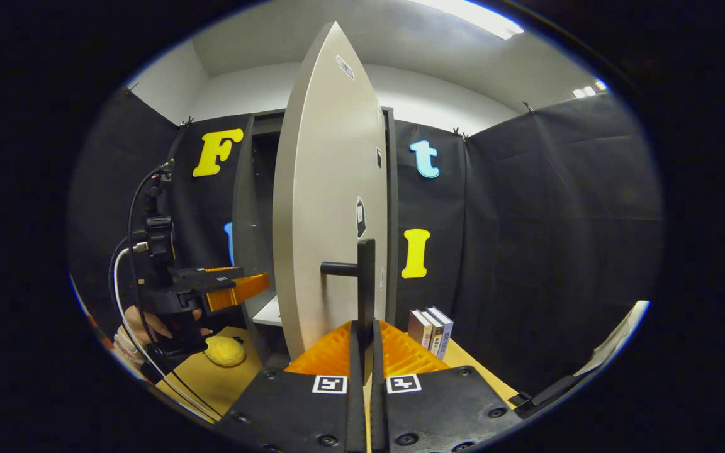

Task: Open the cabinet door with the right hand, grasp the bottle in the cabinet with the left hand and place it on the coaster, then close the cabinet door with the right hand.

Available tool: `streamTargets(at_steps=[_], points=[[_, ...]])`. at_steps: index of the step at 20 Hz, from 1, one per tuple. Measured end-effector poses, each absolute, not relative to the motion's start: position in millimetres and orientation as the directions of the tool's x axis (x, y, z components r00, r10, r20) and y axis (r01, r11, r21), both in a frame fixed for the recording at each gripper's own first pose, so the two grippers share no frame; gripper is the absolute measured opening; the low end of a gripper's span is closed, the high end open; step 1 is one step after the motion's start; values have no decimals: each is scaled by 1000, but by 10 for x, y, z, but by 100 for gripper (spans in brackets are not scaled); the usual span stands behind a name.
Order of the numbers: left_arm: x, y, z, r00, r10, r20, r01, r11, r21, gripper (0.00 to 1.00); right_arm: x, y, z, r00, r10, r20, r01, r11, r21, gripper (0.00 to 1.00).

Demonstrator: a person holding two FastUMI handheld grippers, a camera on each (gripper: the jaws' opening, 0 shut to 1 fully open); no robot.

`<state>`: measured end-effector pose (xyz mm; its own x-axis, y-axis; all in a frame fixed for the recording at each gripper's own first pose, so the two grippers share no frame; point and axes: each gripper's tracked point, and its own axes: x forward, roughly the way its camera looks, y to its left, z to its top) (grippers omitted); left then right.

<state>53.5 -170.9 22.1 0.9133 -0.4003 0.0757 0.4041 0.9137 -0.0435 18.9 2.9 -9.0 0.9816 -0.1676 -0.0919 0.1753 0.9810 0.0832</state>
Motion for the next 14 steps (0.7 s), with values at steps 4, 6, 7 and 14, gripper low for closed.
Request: streamTargets(at_steps=[4,6,7,14], points=[[544,-1865,271,915,-395,82,400,915,-57,95,181,-147,-111,976,-198,-86,203,978,50,8],[529,-1927,291,916,-392,85,397,916,-60,95,175,-232,-113,974,-207,-88,211,977,39,8],[527,-1944,292,917,-389,85,395,917,-58,95,171,-248,-127,975,-205,-89,209,977,42,6],[553,-2087,266,925,-373,69,377,924,-63,94,145,-299,-117,983,-164,-82,170,983,70,6]])
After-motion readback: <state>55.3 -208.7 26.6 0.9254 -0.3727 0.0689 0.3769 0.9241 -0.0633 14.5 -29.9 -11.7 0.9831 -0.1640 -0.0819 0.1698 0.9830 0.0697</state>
